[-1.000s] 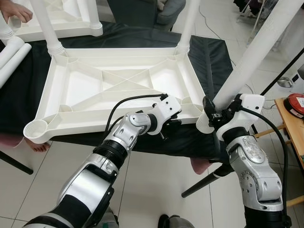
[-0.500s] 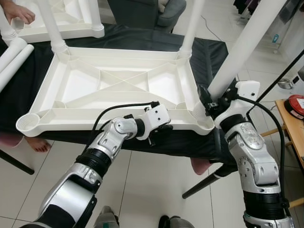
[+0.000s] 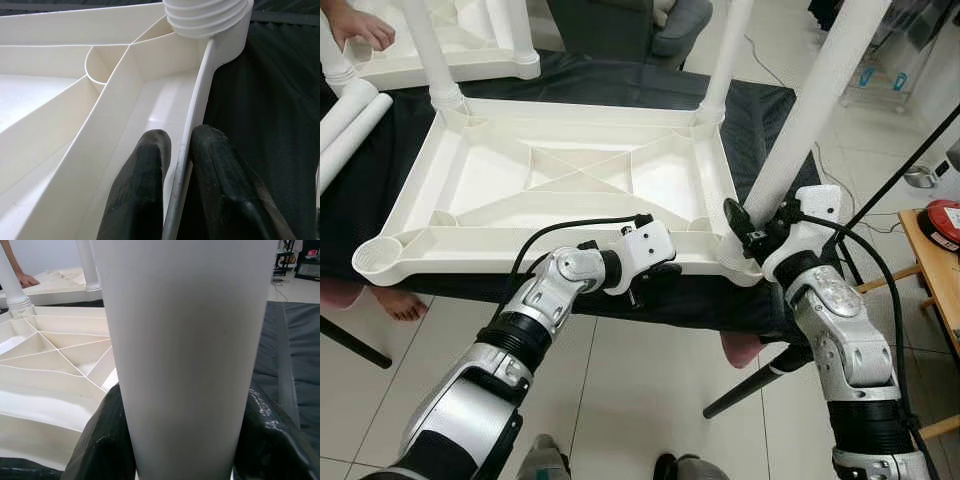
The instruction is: Building children table
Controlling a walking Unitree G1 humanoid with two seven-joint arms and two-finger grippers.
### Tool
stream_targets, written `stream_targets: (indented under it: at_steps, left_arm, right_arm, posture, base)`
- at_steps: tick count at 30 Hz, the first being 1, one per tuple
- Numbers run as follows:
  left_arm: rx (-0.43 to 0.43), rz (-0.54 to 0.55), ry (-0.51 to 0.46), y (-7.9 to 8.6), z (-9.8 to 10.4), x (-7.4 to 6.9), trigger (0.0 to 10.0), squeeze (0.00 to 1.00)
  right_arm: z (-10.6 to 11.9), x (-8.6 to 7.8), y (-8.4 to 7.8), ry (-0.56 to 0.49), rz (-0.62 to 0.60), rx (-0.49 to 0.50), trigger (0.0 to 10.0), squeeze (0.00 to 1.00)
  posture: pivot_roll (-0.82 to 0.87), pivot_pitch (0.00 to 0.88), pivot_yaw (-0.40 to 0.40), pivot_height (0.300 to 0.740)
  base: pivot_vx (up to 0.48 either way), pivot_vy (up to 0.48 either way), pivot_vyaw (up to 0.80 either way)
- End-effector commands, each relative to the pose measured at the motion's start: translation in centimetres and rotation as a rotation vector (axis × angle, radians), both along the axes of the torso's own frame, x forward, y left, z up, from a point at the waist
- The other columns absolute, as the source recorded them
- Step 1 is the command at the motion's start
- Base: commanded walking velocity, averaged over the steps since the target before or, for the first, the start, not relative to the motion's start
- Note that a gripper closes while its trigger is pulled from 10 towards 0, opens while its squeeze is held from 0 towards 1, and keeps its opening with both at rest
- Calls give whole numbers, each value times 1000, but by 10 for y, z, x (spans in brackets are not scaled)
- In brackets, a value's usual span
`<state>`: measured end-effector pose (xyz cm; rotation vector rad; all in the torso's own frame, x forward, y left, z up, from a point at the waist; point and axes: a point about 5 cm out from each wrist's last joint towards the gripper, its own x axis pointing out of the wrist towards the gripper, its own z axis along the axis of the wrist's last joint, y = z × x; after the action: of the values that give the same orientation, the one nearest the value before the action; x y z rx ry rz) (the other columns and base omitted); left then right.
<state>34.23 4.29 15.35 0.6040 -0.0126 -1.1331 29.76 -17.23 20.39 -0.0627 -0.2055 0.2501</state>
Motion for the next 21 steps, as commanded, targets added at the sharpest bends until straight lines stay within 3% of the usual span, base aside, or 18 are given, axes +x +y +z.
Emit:
stream_targets:
  at_steps: [1,6,7,8,9,21]
  left_arm:
    - [46,23,20,8,-12,-1,0,0]
    - [52,40,21,10,-12,1,0,0]
    - [55,46,23,11,-12,2,7569,0]
    - [55,46,23,11,-12,2,7569,0]
    - [60,48,28,12,-12,2,10000,0]
    - [58,45,31,14,-11,1,10000,0]
  right_arm:
    - [-10,-3,-12,39,-48,-6,10000,0]
    - [-16,-4,-17,44,-59,-5,10000,0]
    - [-19,-3,-19,50,-59,4,10000,0]
    - [-19,-3,-19,50,-59,4,10000,0]
    - [-23,-1,-18,66,-36,33,10000,0]
    - [-36,6,-7,135,123,57,10000,0]
  posture:
    - [120,139,-35,740]
    - [117,142,-33,740]
    - [117,142,-33,740]
    - [117,142,-33,740]
    - [116,143,-28,740]
    - [129,143,-31,740]
  base:
    - [0,0,0]
    - [0,0,0]
    - [0,0,0]
    - [0,0,0]
    - [0,0,0]
    - [0,0,0]
